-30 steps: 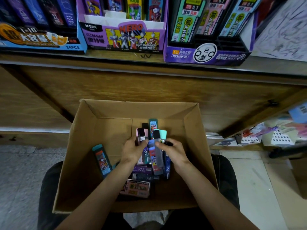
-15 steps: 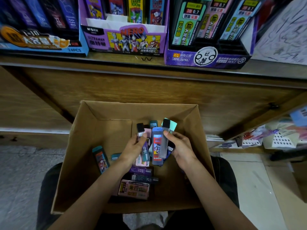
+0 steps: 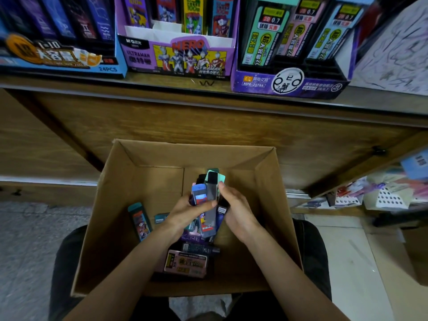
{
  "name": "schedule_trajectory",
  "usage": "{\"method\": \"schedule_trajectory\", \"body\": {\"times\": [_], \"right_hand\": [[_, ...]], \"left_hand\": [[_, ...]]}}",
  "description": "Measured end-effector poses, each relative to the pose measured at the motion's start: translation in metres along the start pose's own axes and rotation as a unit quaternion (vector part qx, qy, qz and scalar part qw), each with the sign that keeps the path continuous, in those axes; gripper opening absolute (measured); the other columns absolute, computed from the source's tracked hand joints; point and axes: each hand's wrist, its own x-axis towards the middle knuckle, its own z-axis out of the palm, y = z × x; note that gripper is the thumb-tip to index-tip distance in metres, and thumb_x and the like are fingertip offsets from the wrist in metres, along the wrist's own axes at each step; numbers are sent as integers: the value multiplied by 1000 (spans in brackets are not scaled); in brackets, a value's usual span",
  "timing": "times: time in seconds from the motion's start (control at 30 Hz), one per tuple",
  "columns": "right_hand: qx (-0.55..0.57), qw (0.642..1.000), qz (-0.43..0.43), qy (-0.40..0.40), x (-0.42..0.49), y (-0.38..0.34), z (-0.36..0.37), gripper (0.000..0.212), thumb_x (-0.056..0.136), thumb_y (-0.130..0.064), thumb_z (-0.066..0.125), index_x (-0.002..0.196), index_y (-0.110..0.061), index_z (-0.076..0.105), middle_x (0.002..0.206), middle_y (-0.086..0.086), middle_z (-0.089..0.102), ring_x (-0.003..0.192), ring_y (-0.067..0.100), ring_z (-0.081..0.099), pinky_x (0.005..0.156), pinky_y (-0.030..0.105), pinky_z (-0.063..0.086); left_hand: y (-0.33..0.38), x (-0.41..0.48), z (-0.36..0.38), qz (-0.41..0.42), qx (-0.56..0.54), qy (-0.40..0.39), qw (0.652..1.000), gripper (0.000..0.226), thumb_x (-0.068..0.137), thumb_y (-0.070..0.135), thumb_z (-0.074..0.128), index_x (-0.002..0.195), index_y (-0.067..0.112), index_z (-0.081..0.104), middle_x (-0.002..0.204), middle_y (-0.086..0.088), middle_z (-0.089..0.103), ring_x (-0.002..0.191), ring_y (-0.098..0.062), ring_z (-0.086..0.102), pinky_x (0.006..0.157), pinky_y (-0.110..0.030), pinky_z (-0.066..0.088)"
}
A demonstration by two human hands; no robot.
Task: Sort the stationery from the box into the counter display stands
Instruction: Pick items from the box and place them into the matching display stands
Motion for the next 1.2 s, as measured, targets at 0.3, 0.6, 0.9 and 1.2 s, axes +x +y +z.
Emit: {"method": "schedule_trajectory", "body": {"times": [0.3,0.6,0.9,1.2], "right_hand": [[0,998,2,59,-10,-1,-4,33,86,14,52,118,8,48,118,28,58,107,36,61,95,40,49],[-143,977,-155,-12,-45,-71,30,20,84,-5,64,103,-11,63,103,6,69,95,18,67,73,24,54],[-270,914,-298,-54,-82,-139,116,17,79,-13,73,89,-24,65,78,-6,69,80,8,67,69,18,53],[-264,858,-431,-93,-102,-213,231,17,80,-9,73,85,-21,61,72,-6,63,69,12,65,68,28,59]], "left_hand": [[5,-13,-23,23,-27,53,998,18,76,28,76,91,24,66,77,12,74,69,-2,69,55,-11,48],[60,-67,-56,98,-76,87,988,45,56,39,76,96,24,60,85,0,74,81,-19,72,73,-35,55],[129,-122,-97,164,-119,124,971,47,65,32,72,104,11,58,94,-13,69,83,-27,68,78,-41,55],[161,-149,-145,217,-150,172,949,21,83,18,66,100,8,58,85,-12,69,65,-19,69,55,-28,55]]}}
